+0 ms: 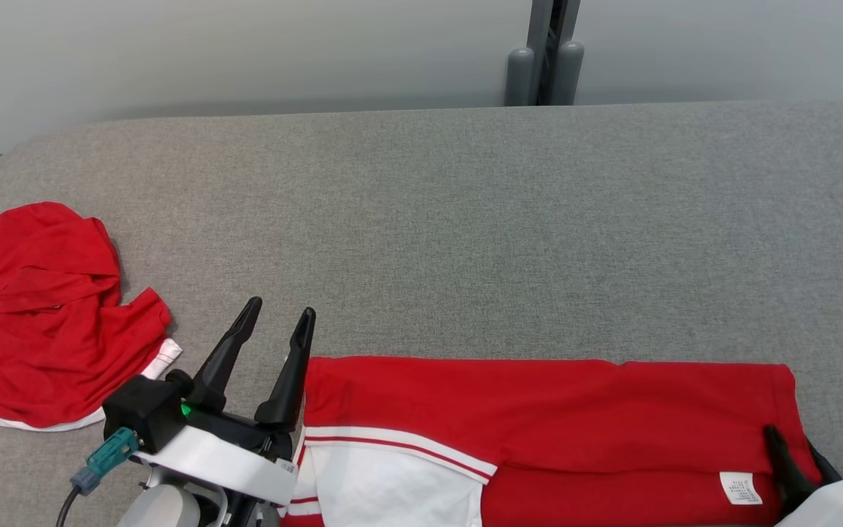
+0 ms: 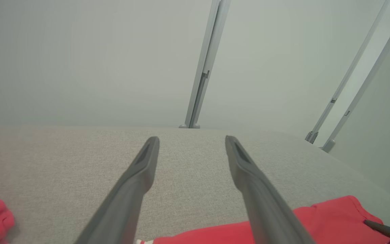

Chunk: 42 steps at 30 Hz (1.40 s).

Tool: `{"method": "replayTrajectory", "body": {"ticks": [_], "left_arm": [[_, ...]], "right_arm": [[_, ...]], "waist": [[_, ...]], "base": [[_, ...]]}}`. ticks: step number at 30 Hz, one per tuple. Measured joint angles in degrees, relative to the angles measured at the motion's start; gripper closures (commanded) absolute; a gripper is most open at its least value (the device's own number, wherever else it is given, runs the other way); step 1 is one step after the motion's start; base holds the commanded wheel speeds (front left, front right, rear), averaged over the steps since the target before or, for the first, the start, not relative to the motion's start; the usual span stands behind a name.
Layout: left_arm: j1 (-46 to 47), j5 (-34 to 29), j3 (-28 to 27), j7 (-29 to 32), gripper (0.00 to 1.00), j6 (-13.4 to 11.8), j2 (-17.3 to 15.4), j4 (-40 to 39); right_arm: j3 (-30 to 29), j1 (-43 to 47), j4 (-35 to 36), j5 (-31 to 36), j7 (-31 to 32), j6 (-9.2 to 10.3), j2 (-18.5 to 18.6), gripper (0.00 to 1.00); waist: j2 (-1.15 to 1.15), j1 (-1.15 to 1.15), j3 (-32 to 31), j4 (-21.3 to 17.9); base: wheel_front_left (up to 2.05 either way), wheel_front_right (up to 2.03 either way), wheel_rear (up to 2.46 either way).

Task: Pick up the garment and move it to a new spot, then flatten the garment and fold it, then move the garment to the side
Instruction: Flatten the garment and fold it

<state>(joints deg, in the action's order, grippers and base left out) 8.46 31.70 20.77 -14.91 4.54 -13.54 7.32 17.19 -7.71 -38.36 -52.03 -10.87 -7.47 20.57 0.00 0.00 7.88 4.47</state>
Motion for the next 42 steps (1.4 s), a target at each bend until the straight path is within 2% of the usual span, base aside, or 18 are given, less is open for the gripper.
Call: {"method": "replayTrajectory", "body": {"ticks": [4,12,16,24,30,36,38,39,42], "left_arm": [[-0.01,-0.65,-0.79,-0.01,0.00,0.51,0.51,0.21],[-0.06,-1.72,-1.58,-0.01,0.00,1.42,1.51,0.57],[-0.05,-1.96,-1.92,-0.01,0.00,1.54,1.90,0.71],[-0.05,-2.10,-2.44,-0.01,0.00,2.03,2.30,1.51],[-0.10,-2.14,-2.53,-0.01,0.00,2.21,2.79,2.05],[-1.15,-2.14,-3.09,-0.01,0.00,2.41,3.00,2.55],[-1.46,-2.14,-3.27,-0.01,0.00,2.45,3.12,2.80],[-2.26,-2.13,-3.43,-0.08,0.00,2.46,3.26,3.13],[-2.46,-2.14,-3.77,-0.08,0.00,2.45,3.61,3.22]], "right_arm": [[1.09,-0.30,0.33,-1.10,-0.68,-0.04,-0.15,1.00],[1.94,-3.22,-1.81,0.05,-1.60,-0.10,3.38,1.00],[1.75,-5.60,-3.20,0.01,-1.41,-0.10,6.11,1.00],[1.51,-9.04,-8.24,1.77,0.34,-0.08,14.28,1.00],[2.21,-9.95,-8.59,1.19,0.77,-0.04,15.05,1.00],[5.88,-9.82,-3.55,0.62,2.63,-0.03,15.06,1.00],[7.55,-9.37,0.77,-1.15,5.25,-0.03,14.84,1.00],[8.34,-9.26,6.10,-3.32,8.00,-0.02,14.78,1.00],[9.00,-8.01,14.49,-8.56,11.26,-0.02,13.01,1.00]], "waist": [[0.00,0.00,0.02,-0.08],[0.00,0.00,0.15,-0.24],[0.00,0.00,0.34,-0.11],[0.00,0.00,0.23,0.39],[0.00,0.00,-0.54,0.26],[0.00,0.00,-1.91,-0.84],[0.00,0.00,-2.84,-1.58],[0.00,0.00,-4.00,-2.41],[0.00,0.00,-5.03,-3.29]], "base": [[0.00,0.00,0.00],[0.00,0.00,0.00],[0.00,0.00,0.00],[0.00,0.00,0.00],[0.00,0.00,0.00],[0.00,0.00,0.00],[0.00,0.00,0.00],[0.00,0.00,0.00],[0.00,0.00,0.00]]}}
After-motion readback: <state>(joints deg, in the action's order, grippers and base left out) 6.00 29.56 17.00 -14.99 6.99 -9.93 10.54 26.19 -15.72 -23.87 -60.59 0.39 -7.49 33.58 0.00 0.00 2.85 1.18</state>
